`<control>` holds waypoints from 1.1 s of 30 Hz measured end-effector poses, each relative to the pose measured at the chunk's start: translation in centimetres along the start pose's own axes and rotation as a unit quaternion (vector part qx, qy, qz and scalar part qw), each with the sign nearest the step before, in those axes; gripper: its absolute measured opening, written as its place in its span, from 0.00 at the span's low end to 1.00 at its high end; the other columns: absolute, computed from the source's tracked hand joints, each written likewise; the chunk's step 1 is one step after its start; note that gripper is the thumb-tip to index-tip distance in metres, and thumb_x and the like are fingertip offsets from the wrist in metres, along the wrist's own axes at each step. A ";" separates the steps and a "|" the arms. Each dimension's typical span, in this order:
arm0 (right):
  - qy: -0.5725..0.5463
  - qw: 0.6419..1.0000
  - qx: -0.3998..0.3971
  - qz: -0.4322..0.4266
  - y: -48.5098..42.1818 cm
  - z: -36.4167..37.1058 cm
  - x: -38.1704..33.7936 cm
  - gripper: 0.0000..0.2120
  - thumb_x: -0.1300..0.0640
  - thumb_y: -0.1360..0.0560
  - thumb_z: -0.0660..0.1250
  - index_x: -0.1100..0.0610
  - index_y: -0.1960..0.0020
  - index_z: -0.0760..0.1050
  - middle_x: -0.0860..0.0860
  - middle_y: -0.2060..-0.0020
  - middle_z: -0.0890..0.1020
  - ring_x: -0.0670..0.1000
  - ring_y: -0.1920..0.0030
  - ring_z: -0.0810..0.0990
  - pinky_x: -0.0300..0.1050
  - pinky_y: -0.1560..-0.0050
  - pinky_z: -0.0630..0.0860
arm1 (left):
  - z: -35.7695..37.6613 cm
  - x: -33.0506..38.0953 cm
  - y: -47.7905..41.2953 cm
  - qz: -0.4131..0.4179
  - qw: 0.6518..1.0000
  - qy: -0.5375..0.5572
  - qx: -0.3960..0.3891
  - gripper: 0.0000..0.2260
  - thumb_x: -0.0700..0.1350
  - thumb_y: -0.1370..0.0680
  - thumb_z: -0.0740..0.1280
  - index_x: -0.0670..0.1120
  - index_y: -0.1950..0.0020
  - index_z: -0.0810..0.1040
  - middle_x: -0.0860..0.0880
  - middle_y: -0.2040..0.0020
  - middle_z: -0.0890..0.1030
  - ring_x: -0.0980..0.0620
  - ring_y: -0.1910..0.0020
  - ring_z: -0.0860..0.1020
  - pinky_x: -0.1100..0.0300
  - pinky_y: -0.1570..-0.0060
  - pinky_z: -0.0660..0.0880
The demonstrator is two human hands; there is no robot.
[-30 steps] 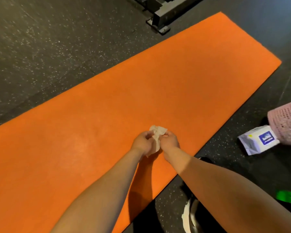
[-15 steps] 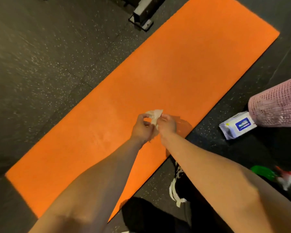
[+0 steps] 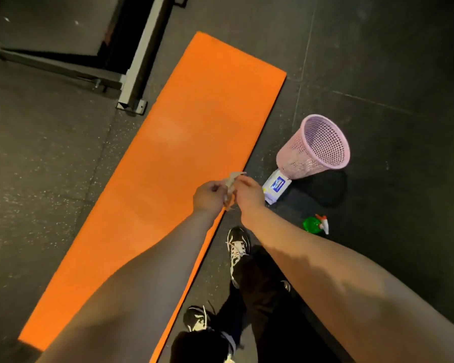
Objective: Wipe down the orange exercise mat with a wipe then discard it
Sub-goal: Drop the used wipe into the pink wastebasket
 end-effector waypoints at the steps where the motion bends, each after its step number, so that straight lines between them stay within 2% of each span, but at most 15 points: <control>1: -0.015 1.000 0.014 -0.002 0.9 -1.1 -0.6 0.11 0.72 0.21 0.60 0.60 0.47 0.76 0.54 0.68 0.78 0.47 0.75 0.75 0.34 0.80 0.66 | 0.5 1.0 0.8 0.007 1.000 -0.010 -0.004 0.11 0.44 0.20 0.65 0.40 0.54 0.84 0.43 0.63 0.83 0.46 0.64 0.77 0.47 0.58 0.78; 4: -0.029 0.999 0.046 -0.006 3.2 -4.3 -1.5 0.13 0.71 0.22 0.61 0.62 0.42 0.78 0.55 0.57 0.80 0.51 0.63 0.77 0.38 0.70 0.74 | 2.6 3.9 3.3 0.028 0.998 -0.043 -0.035 0.10 0.45 0.20 0.65 0.42 0.54 0.83 0.40 0.55 0.84 0.46 0.60 0.78 0.46 0.56 0.77; 6: -0.016 0.998 0.066 -0.011 3.9 -5.4 -1.7 0.15 0.68 0.22 0.62 0.61 0.36 0.77 0.57 0.49 0.82 0.55 0.54 0.80 0.47 0.55 0.78 | 3.7 5.1 4.4 0.033 0.997 -0.041 -0.054 0.09 0.45 0.19 0.65 0.43 0.51 0.83 0.42 0.52 0.84 0.48 0.60 0.76 0.53 0.60 0.73; 8: -0.016 0.995 0.096 -0.026 5.1 -7.7 -2.5 0.15 0.65 0.21 0.64 0.59 0.35 0.77 0.57 0.44 0.82 0.57 0.46 0.81 0.49 0.48 0.78 | 5.3 6.6 5.9 0.042 0.994 -0.059 -0.082 0.09 0.45 0.19 0.65 0.43 0.48 0.83 0.41 0.49 0.84 0.46 0.60 0.77 0.60 0.59 0.71; 10: -0.036 0.992 0.112 -0.035 5.2 -9.7 -3.5 0.13 0.64 0.20 0.63 0.58 0.37 0.78 0.56 0.44 0.82 0.56 0.47 0.82 0.43 0.52 0.77 | 7.2 8.0 6.6 0.055 0.989 -0.072 -0.115 0.10 0.46 0.18 0.65 0.43 0.44 0.82 0.42 0.52 0.84 0.47 0.63 0.77 0.62 0.64 0.70; 13: -0.107 0.986 0.130 -0.011 4.1 -12.0 -3.8 0.10 0.66 0.19 0.61 0.55 0.42 0.77 0.55 0.50 0.81 0.54 0.55 0.82 0.37 0.71 0.75 | 10.6 9.9 7.2 0.057 0.979 -0.088 -0.175 0.10 0.42 0.18 0.65 0.45 0.37 0.77 0.52 0.55 0.78 0.54 0.64 0.76 0.64 0.71 0.73; 16: -0.161 0.976 0.145 0.024 1.2 -13.4 -4.1 0.14 0.67 0.20 0.61 0.54 0.41 0.80 0.59 0.45 0.82 0.58 0.52 0.83 0.41 0.70 0.77 | 13.3 11.3 5.5 0.048 0.977 -0.094 -0.185 0.13 0.37 0.20 0.67 0.45 0.37 0.74 0.51 0.49 0.78 0.52 0.61 0.78 0.65 0.71 0.74; 18: -0.217 0.964 0.146 0.057 -1.4 -14.2 -5.0 0.13 0.66 0.20 0.61 0.57 0.42 0.81 0.59 0.48 0.84 0.54 0.58 0.83 0.39 0.72 0.77 | 15.4 12.7 3.2 0.052 0.977 -0.113 -0.172 0.14 0.35 0.22 0.66 0.44 0.36 0.74 0.47 0.44 0.79 0.50 0.57 0.80 0.62 0.66 0.75; 20: -0.244 0.953 0.161 0.076 -3.7 -15.7 -6.0 0.12 0.63 0.19 0.61 0.58 0.42 0.82 0.57 0.53 0.84 0.50 0.64 0.81 0.36 0.76 0.75 | 17.8 13.7 1.1 0.048 0.977 -0.124 -0.167 0.13 0.34 0.22 0.65 0.44 0.38 0.74 0.50 0.47 0.79 0.53 0.58 0.78 0.65 0.67 0.74; 22: -0.202 0.963 0.169 0.058 -6.7 -17.2 -8.0 0.13 0.65 0.20 0.61 0.56 0.41 0.81 0.57 0.52 0.84 0.51 0.61 0.82 0.37 0.72 0.77 | 20.5 15.0 -1.2 0.044 0.976 -0.130 -0.166 0.09 0.35 0.21 0.65 0.45 0.43 0.75 0.54 0.53 0.79 0.52 0.63 0.77 0.65 0.70 0.72; 23: -0.177 0.967 0.174 0.050 -8.2 -18.1 -9.0 0.14 0.66 0.20 0.61 0.56 0.40 0.80 0.56 0.51 0.84 0.53 0.58 0.83 0.39 0.68 0.77 | 22.0 15.6 -2.4 0.038 0.977 -0.130 -0.165 0.07 0.36 0.21 0.66 0.45 0.45 0.75 0.53 0.54 0.80 0.49 0.63 0.77 0.62 0.67 0.74; 25: -0.154 0.970 0.177 0.058 -11.4 -19.6 -10.2 0.13 0.65 0.19 0.61 0.55 0.38 0.78 0.54 0.50 0.82 0.52 0.56 0.82 0.40 0.66 0.75 | 25.3 16.6 -5.1 0.033 0.974 -0.142 -0.171 0.05 0.38 0.21 0.66 0.46 0.47 0.76 0.48 0.54 0.82 0.45 0.60 0.79 0.53 0.56 0.78; 27: -0.137 0.971 0.182 0.075 -14.9 -21.3 -10.7 0.12 0.63 0.19 0.62 0.55 0.37 0.77 0.53 0.47 0.82 0.48 0.59 0.80 0.39 0.68 0.73 | 28.6 17.0 -8.0 0.042 0.967 -0.176 -0.182 0.05 0.40 0.21 0.66 0.49 0.49 0.77 0.43 0.56 0.84 0.45 0.62 0.79 0.51 0.56 0.78; 30: -0.144 0.965 0.201 0.084 -19.5 -23.5 -10.9 0.12 0.63 0.19 0.63 0.54 0.37 0.76 0.52 0.49 0.81 0.47 0.60 0.80 0.41 0.65 0.77 | 33.1 17.2 -11.3 0.055 0.958 -0.187 -0.209 0.07 0.40 0.20 0.66 0.48 0.43 0.78 0.42 0.54 0.83 0.48 0.65 0.77 0.58 0.64 0.74; 33: -0.198 0.946 0.231 0.107 -23.6 -25.7 -10.3 0.13 0.62 0.18 0.63 0.52 0.36 0.77 0.51 0.47 0.80 0.51 0.53 0.80 0.48 0.46 0.82 | 36.8 16.5 -14.2 0.049 0.955 -0.177 -0.234 0.15 0.39 0.20 0.67 0.48 0.34 0.76 0.48 0.43 0.81 0.51 0.54 0.79 0.55 0.58 0.78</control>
Point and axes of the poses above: each hand's wrist, its own y-axis away from the middle knuckle, its own z-axis out of the palm, x = y × z, the point moved 10 cm from there along -y, towards the middle knuckle
